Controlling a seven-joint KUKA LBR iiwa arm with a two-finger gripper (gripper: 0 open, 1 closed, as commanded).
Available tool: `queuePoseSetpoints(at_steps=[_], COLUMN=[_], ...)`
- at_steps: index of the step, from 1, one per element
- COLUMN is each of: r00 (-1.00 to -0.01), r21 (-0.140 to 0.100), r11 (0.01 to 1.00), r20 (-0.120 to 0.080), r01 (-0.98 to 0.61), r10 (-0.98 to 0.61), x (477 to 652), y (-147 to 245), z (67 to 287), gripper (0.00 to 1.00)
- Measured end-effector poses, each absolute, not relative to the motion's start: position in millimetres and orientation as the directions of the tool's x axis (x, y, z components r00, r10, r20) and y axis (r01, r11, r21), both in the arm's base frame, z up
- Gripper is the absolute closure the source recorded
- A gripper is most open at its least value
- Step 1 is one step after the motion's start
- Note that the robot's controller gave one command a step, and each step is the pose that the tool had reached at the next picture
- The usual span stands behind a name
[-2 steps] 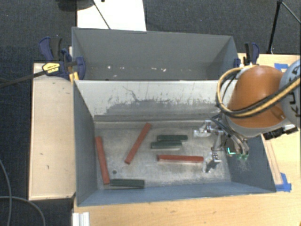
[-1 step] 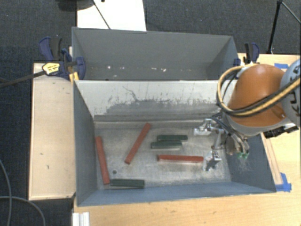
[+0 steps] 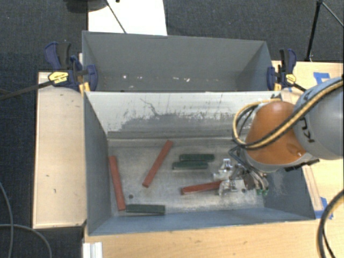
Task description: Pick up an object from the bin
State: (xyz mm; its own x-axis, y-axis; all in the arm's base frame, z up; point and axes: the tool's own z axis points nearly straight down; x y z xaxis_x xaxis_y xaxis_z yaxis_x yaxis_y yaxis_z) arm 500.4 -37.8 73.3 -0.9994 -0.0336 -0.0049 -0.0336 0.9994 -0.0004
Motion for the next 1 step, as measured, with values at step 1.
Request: queuePoseSetpoints(at_steps=[1], r00=[-0.999], r21=[-0.001], r11=[0.999], r20=[-0.005], r01=[-0.034], r10=[-0.034], x=[500.5], y=[-37.8], z=[73.3], gripper=[1.00])
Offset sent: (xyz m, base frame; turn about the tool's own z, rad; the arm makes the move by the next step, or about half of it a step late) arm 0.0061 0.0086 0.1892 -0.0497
